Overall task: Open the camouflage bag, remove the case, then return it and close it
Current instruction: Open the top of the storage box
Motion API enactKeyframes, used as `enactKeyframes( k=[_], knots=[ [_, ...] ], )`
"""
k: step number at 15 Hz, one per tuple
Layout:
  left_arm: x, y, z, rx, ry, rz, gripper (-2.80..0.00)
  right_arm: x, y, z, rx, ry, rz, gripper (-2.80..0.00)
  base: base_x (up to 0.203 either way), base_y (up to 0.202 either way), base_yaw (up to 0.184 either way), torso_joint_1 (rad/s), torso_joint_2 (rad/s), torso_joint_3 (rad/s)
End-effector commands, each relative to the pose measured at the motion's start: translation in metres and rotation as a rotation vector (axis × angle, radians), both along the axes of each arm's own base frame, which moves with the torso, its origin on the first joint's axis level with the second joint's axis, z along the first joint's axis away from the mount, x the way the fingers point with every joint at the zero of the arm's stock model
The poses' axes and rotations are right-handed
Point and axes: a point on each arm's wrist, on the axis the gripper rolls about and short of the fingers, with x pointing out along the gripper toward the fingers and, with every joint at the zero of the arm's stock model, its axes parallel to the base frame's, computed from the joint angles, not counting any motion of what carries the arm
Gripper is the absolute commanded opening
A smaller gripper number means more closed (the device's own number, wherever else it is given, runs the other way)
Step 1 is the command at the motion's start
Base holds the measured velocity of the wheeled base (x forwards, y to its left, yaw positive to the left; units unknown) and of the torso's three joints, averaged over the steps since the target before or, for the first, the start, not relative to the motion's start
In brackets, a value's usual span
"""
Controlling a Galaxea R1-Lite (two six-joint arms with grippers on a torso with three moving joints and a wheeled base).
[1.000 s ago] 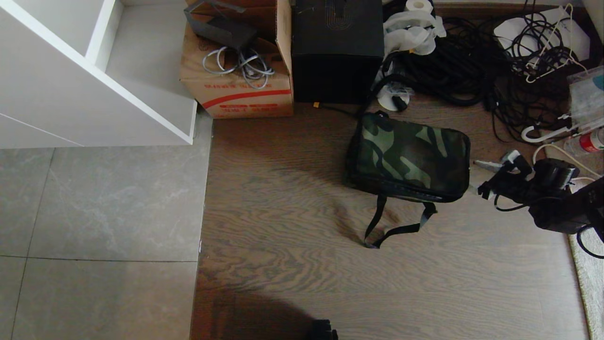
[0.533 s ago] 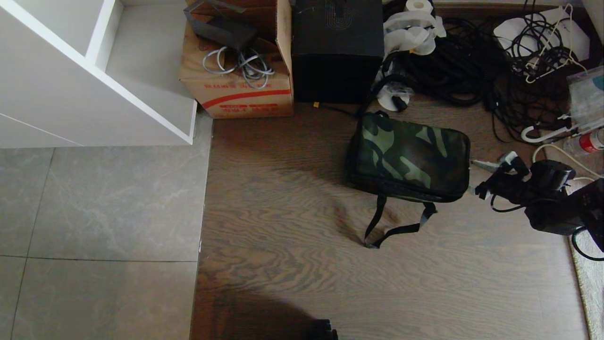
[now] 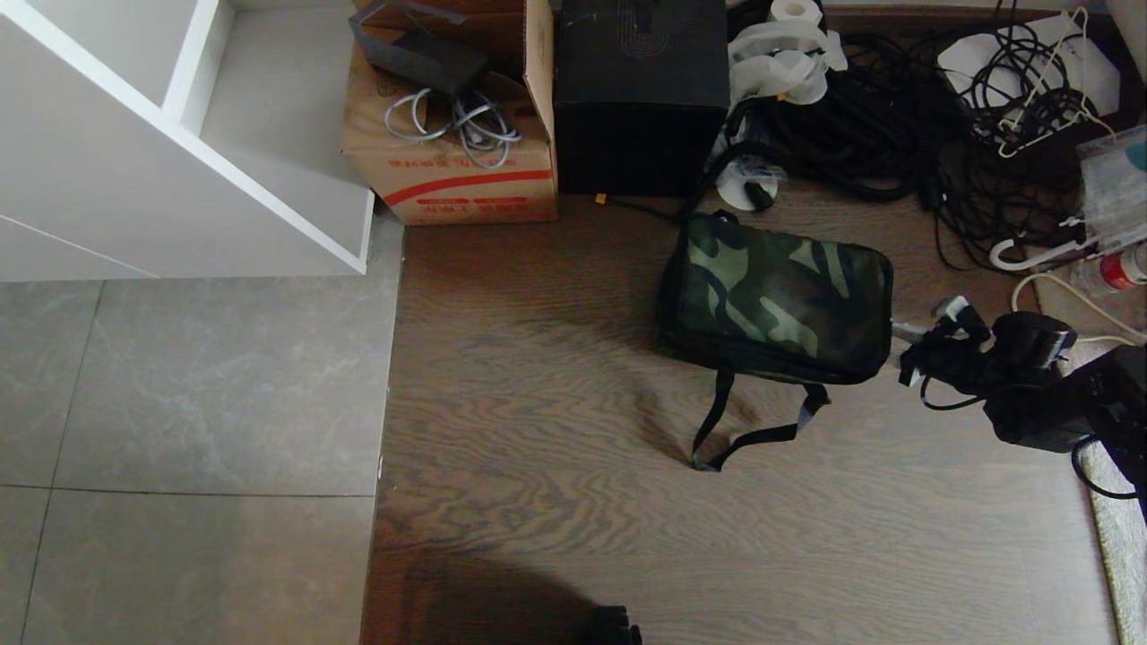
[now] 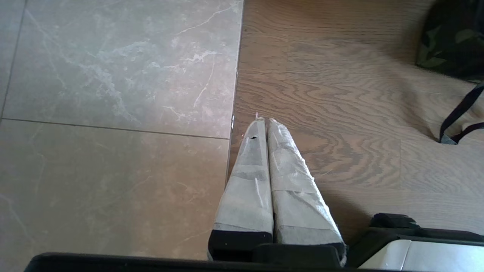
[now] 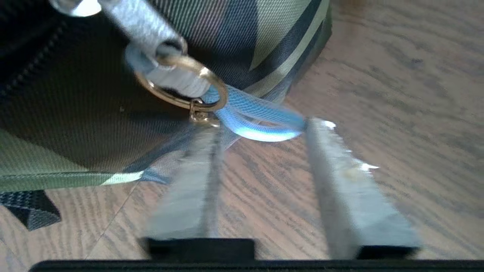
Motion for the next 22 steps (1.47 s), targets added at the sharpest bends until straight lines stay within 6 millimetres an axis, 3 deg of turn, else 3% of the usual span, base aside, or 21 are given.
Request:
enactKeyframes(
  k=[1, 8, 15, 18, 22],
  knots=[
    [0.001, 0.000, -0.002, -0.001, 0.008, 0.001, -2.80, 0.003, 0.005, -0.004, -0.003, -0.003, 0.016, -2.80, 0.000, 0.000, 0.000, 0.000, 0.00, 0.000],
    [0.001, 0.000, -0.002, -0.001, 0.008, 0.002, -2.80, 0.002, 0.010, -0.003, 0.001, 0.009, 0.026, -2.80, 0.000, 0.000, 0.000, 0.000, 0.00, 0.000],
    [0.001, 0.000, -0.002, -0.001, 0.008, 0.000, -2.80, -0.028, -0.004, 0.042, 0.118, 0.169, 0.062, -2.80, 0.000, 0.000, 0.000, 0.000, 0.00, 0.000],
    [0.001, 0.000, -0.002, -0.001, 0.008, 0.000, -2.80, -0.045, -0.008, 0.051, 0.139, 0.188, 0.155, -2.80, 0.000, 0.000, 0.000, 0.000, 0.00, 0.000],
    [0.001, 0.000, -0.002, -0.001, 0.008, 0.000, -2.80, -0.050, -0.016, 0.058, 0.149, 0.190, 0.138, -2.80, 0.000, 0.000, 0.000, 0.000, 0.00, 0.000]
  ],
)
